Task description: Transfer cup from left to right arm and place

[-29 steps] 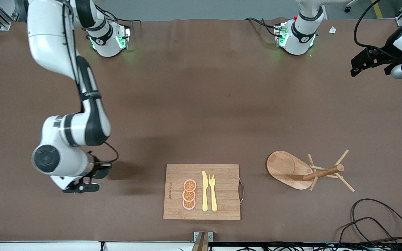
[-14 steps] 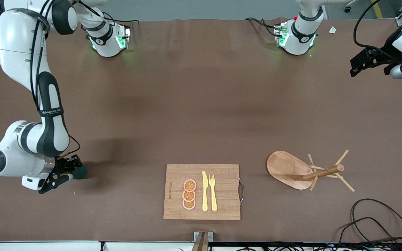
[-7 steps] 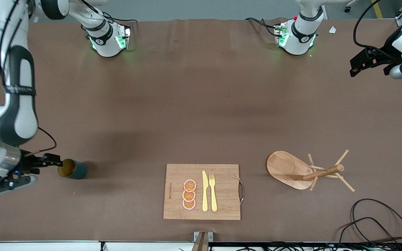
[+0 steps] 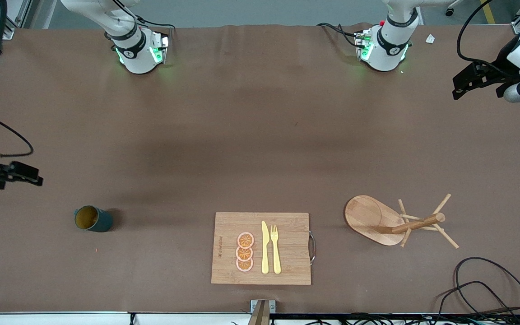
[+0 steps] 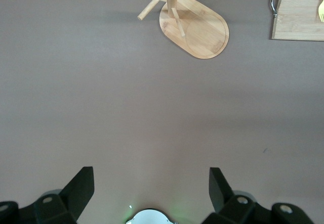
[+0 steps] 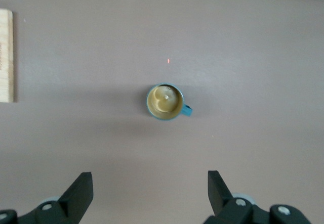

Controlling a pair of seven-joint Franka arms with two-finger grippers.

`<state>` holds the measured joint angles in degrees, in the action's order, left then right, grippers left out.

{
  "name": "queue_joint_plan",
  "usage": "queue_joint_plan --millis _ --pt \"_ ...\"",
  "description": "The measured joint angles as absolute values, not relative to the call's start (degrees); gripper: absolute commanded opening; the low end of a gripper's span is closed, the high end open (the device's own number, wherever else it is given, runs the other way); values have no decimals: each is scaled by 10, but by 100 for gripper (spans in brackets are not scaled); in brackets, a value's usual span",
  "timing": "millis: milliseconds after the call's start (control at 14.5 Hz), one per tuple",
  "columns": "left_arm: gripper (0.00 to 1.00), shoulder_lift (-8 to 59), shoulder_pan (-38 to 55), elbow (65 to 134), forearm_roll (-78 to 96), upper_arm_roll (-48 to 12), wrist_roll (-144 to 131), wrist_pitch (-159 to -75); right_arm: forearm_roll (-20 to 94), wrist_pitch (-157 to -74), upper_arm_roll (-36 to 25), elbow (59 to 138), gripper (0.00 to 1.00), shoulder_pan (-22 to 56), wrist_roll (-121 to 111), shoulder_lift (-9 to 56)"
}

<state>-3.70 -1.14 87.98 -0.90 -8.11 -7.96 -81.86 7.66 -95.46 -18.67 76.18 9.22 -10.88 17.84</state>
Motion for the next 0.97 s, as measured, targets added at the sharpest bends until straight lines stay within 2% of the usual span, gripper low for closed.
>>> queue_joint_plan --millis 414,759,966 --pt "100 -37 -11 880 -9 -81 -80 -819 16 -911 -193 783 100 97 -17 84" --pt "100 -37 -11 881 -9 -82 -80 -819 11 -938 -191 898 100 105 -6 -10" --pt "100 -37 -10 881 -9 -82 -80 -819 9 -941 -186 920 100 107 -8 -34"
